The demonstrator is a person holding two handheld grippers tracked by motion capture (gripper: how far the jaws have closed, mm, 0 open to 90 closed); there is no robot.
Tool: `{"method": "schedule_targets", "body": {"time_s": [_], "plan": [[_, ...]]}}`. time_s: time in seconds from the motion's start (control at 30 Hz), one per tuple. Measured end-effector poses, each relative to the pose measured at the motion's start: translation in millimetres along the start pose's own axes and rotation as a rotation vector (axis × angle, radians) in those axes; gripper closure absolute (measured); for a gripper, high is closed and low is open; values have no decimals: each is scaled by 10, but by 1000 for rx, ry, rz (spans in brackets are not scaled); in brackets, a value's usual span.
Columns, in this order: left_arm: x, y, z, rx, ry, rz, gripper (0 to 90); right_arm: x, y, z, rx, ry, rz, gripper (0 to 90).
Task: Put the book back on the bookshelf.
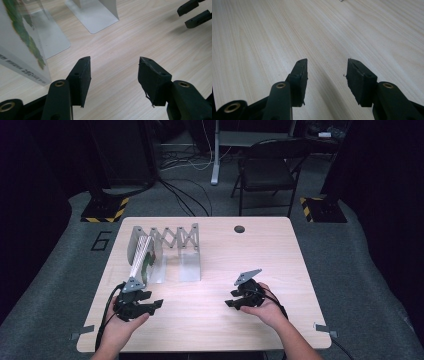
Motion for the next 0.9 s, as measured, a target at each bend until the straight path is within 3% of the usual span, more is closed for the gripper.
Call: {"method": "schedule_targets", "body": {"time_s": [0.4, 0.6, 0.7, 0.8, 0.83, 0.9], "plan": [[-137, -226, 186, -9, -37, 37, 440, 3, -8, 13, -3, 3, -12, 514], [-161, -351, 279, -19, -48, 29, 440, -9, -11, 33, -13, -3, -7, 513], [-149, -431, 326, 7, -32, 63, 440, -9, -11, 34, -14, -3, -11, 512], [-180, -450, 367, -9, -45, 41, 440, -15, -34, 30, 8, 1, -24, 510], [-184, -458, 369, -2, -51, 46, 440, -10, -41, 35, 10, -2, -9, 510], [-193, -465, 385, 3, -50, 54, 440, -35, -49, 37, 18, -2, -37, 511]]}}
Point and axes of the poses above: each handheld gripper's, and its own axes: z roughly forward along the jaws, y roughly out of its top, x roughly to its left, the point moved 10 cm from there along z, roughly forward along the jaws, and after that the axes turned 13 degrees about z, right-handed, at the moved point
